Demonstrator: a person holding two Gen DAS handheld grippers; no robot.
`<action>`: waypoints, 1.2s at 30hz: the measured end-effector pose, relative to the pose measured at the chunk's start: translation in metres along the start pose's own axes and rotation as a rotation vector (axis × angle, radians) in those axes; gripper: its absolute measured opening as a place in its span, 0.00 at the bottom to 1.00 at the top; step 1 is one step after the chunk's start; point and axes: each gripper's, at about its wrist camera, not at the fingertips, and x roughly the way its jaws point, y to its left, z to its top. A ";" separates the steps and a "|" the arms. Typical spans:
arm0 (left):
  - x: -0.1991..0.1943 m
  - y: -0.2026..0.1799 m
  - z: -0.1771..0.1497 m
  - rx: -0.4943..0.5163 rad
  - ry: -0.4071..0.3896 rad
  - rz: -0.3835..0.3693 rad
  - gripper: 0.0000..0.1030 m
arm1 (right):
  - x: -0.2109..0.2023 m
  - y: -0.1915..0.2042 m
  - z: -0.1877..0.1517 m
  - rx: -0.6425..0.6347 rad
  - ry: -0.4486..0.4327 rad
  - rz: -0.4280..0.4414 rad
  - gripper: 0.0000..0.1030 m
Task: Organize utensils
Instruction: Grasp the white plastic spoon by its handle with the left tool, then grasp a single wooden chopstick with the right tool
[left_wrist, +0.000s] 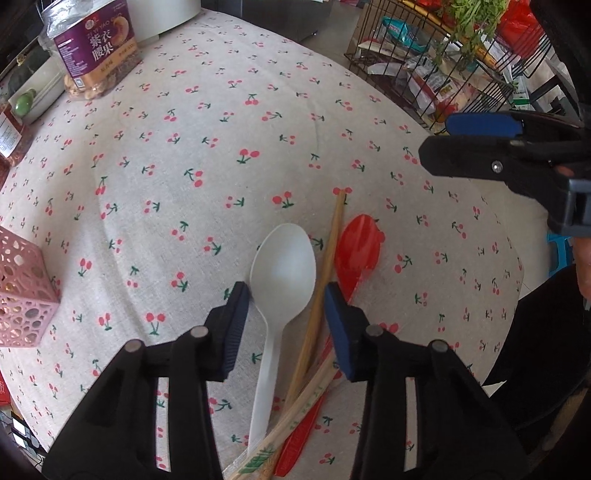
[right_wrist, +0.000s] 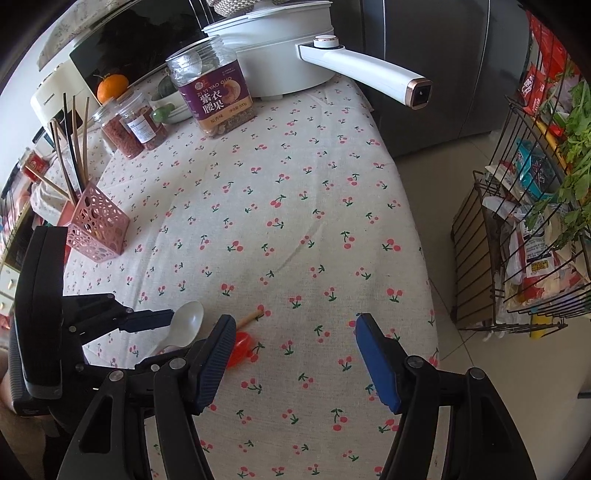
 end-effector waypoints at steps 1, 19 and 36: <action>0.001 0.000 0.001 -0.007 -0.003 0.000 0.41 | 0.001 -0.001 0.000 0.002 0.002 -0.001 0.66; -0.079 0.043 -0.003 -0.207 -0.295 0.056 0.36 | 0.023 0.016 0.002 -0.004 0.072 0.020 0.66; -0.136 0.080 -0.048 -0.287 -0.425 0.114 0.36 | 0.079 0.064 0.019 0.063 0.178 0.006 0.39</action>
